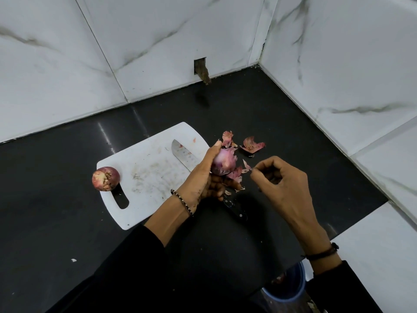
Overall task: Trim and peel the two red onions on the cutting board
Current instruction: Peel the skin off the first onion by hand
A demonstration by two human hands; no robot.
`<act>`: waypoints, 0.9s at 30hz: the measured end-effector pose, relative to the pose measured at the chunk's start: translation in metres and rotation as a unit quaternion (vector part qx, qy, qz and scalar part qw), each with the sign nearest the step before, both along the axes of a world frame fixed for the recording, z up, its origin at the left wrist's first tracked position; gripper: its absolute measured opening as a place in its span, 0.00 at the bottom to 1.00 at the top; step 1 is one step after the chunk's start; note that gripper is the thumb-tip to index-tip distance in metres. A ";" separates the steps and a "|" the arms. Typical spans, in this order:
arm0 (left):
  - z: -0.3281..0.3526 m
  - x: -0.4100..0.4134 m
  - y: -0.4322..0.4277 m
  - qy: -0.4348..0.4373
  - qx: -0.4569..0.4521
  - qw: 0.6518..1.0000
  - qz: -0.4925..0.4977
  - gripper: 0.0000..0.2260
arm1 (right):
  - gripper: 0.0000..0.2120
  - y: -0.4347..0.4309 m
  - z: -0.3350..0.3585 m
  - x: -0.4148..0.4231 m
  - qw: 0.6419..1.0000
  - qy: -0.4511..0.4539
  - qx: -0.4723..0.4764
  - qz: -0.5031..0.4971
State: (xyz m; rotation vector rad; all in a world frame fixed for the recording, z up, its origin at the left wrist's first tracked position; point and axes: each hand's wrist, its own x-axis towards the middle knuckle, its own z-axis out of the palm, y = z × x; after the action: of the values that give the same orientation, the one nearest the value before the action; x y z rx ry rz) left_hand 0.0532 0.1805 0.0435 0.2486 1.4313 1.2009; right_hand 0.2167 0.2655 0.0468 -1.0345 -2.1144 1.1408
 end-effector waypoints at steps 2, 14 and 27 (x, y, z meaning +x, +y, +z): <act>-0.001 0.001 0.000 0.006 0.001 1.000 0.006 0.32 | 0.03 0.005 -0.007 -0.003 1.000 -0.026 0.010 0.008; -0.007 0.004 0.000 0.064 -0.005 0.997 0.042 0.23 | 0.06 0.017 -0.016 -0.013 0.997 -0.073 -0.006 0.014; -0.019 0.011 0.004 0.160 0.012 0.985 0.059 0.28 | 0.09 0.012 -0.006 -0.021 0.992 0.019 -0.075 0.101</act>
State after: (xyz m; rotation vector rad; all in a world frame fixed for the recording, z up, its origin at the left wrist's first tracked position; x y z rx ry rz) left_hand 0.0643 0.1847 0.0240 0.3924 1.7308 1.3164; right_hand 0.1962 0.2774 0.0408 -0.8698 -2.1672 1.4235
